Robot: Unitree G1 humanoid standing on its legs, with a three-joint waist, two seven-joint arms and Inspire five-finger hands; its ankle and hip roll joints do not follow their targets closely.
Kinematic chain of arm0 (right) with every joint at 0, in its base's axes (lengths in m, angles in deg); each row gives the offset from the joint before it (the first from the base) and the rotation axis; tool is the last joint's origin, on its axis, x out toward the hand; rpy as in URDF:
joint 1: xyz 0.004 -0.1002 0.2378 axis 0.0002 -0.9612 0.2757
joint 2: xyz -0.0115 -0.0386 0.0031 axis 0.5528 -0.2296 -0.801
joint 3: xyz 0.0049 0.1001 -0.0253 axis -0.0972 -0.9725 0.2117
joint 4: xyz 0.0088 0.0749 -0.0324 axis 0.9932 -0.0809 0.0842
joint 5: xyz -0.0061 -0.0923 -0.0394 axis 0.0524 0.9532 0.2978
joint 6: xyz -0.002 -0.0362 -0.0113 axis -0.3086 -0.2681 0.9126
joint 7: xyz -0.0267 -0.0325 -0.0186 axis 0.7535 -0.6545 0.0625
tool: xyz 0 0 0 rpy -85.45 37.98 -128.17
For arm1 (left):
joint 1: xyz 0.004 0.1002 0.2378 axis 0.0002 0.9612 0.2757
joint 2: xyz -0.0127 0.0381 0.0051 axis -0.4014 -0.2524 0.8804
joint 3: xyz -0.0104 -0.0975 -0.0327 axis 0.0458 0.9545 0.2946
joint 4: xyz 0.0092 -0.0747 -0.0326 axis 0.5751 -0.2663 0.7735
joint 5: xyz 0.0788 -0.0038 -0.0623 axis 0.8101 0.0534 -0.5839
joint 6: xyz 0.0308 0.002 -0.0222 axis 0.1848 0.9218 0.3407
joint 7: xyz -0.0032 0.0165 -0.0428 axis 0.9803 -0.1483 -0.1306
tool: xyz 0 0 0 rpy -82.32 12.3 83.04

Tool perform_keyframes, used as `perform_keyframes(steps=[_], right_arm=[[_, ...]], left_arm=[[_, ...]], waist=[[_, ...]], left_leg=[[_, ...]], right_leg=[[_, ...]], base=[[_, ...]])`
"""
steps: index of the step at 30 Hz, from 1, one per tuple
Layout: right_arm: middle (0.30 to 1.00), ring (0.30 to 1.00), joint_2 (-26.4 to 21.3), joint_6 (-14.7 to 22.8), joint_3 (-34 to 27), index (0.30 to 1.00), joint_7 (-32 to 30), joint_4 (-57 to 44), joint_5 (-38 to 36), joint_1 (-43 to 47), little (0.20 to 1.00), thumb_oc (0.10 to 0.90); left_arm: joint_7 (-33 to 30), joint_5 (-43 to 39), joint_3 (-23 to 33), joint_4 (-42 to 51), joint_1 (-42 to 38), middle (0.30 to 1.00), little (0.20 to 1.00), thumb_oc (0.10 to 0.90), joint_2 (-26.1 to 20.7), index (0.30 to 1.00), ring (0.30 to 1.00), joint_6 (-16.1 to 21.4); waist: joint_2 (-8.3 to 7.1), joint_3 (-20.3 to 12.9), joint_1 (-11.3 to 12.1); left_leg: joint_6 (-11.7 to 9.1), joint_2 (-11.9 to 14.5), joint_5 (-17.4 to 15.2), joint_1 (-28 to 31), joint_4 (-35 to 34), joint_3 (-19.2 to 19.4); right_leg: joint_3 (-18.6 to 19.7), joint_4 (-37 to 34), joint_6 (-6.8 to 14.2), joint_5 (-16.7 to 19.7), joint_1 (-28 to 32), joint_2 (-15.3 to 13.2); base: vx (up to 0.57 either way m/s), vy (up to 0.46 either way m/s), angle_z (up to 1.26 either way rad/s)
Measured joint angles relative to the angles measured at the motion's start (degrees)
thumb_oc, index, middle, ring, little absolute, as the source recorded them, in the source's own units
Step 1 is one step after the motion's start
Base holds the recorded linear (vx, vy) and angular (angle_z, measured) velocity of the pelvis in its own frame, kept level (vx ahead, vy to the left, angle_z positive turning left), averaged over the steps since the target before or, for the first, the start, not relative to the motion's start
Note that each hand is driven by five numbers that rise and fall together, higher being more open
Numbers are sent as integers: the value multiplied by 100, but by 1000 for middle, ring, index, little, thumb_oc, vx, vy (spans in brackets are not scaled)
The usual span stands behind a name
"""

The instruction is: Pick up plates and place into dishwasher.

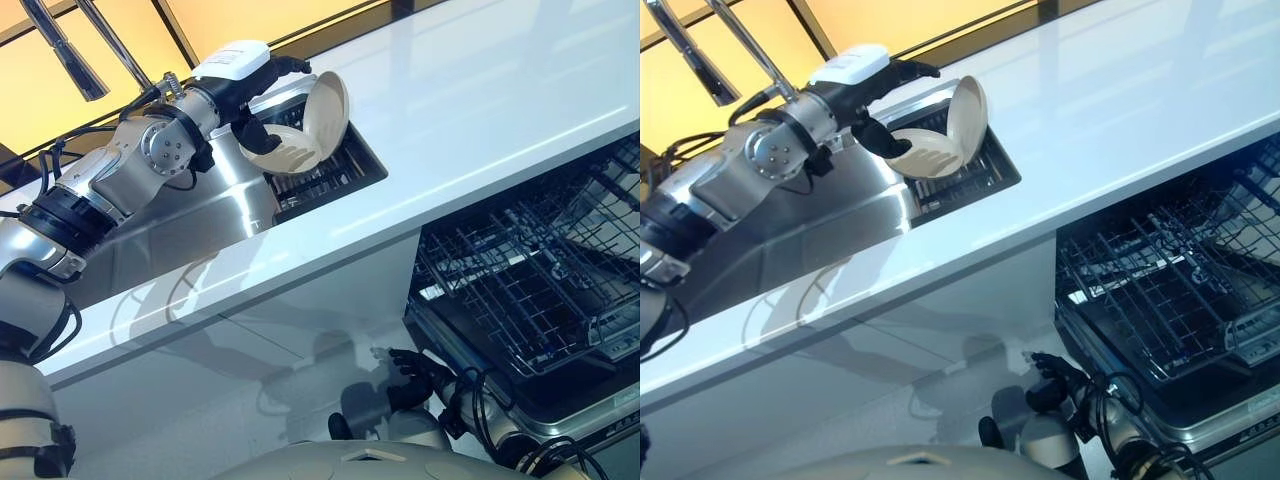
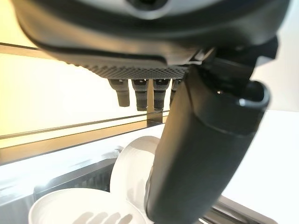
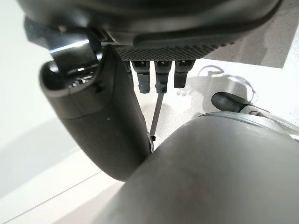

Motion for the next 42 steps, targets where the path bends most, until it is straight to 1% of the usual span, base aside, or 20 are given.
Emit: perform_keyframes(steps=[1, 4, 7, 11, 15, 18, 21, 24, 35, 37, 40, 42], right_arm=[[900, 900, 0, 0, -2, 900, 1, 0, 0, 1, 900, 800], [900, 900, 1, 1, -12, 900, 2, -4, 2, 12, 900, 800], [900, 900, 7, -2, -43, 900, 15, -5, 113, 57, 900, 800], [900, 900, 3, -6, -43, 900, 25, -5, 126, 68, 900, 800], [900, 900, 6, -14, -46, 900, 53, -3, 218, 102, 900, 800], [900, 900, -5, -16, -64, 900, 72, -3, 219, 115, 900, 800], [900, 900, -33, -15, -142, 900, 87, -4, 220, 120, 900, 800], [900, 900, -49, -16, -193, 900, 99, -4, 223, 121, 900, 800], [900, 900, -46, -12, -213, 900, 99, -26, 331, 122, 900, 800], [900, 900, -59, -10, -214, 900, 95, -69, 333, 122, 900, 800], [900, 900, -83, -10, -214, 900, 94, -156, 340, 119, 900, 800], [900, 900, -98, -13, -213, 900, 95, -216, 342, 120, 900, 800]], left_arm=[[20, -1, 0, -2, 0, 900, 900, 800, 56, 900, 900, -75], [104, 0, 1, -6, 5, 900, 900, 800, 123, 900, 900, -101], [438, 17, 0, 8, 6, 900, 900, 800, 146, 900, 900, -202], [669, 24, 0, -4, 33, 900, 900, 800, 207, 900, 900, -224], [954, 127, 0, -9, 124, 900, 900, 800, 335, 900, 900, -383], [1031, 186, 0, -23, 194, 900, 900, 800, 337, 900, 900, -437], [1145, 193, 0, -100, 223, 900, 900, 800, 338, 900, 900, -432], [1150, 193, 0, -127, 241, 900, 900, 800, 339, 900, 900, -433], [1131, 331, 2, -175, 600, 900, 900, 800, 356, 900, 900, -330], [1077, 334, 2, -251, 651, 900, 900, 800, 377, 900, 900, -337], [836, 323, 38, -509, 663, 900, 900, 800, 551, 900, 900, -379], [657, 325, 225, -712, 759, 900, 900, 800, 737, 900, 900, -418]], waist=[[-1, 5, 0], [2, 31, -10], [11, 82, -38], [20, 93, -46], [28, 97, -75], [65, 117, -106], [142, 168, -109], [188, 192, -109], [191, 196, -114], [191, 244, -114], [191, 326, -124], [199, 370, -149]], left_leg=[[0, 0, 0, 0, 0, 0], [0, 0, 0, 5, 0, 2], [0, 0, 0, 12, 2, 1], [0, -1, 0, 13, 2, 2], [0, -1, 1, 14, 3, 3], [-1, -2, 1, 24, 3, 5], [-1, -2, 1, 28, 3, 6], [-1, -2, 1, 29, 2, 6], [-1, -2, 1, 33, 3, 22], [-1, -2, 1, 41, 4, 59], [-1, -2, 1, 40, 4, 91], [-2, -2, 0, 41, 2, 121]], right_leg=[[0, 0, 0, 0, 0, 0], [0, 0, 0, 0, 5, 0], [-1, 0, 0, 0, 11, -1], [-1, 0, -1, 0, 13, -1], [0, 0, 0, 0, 13, -1], [0, 0, 0, 0, 21, -3], [-1, 0, 0, 0, 25, -3], [-1, 0, 0, 0, 25, -3], [8, 0, 1, -1, 22, -3], [30, 0, 4, -3, 22, -2], [53, 0, 9, -5, 11, -2], [98, 0, 24, -15, 4, 0]], base=[[0, 0, 0], [0, 0, 0], [0, 0, 0], [0, 0, 0], [0, 0, 0], [0, 0, 0], [0, 0, 0], [0, 0, 0], [-1, 0, 0], [-18, -2, -5], [-19, 7, -4], [-17, 15, -6]])
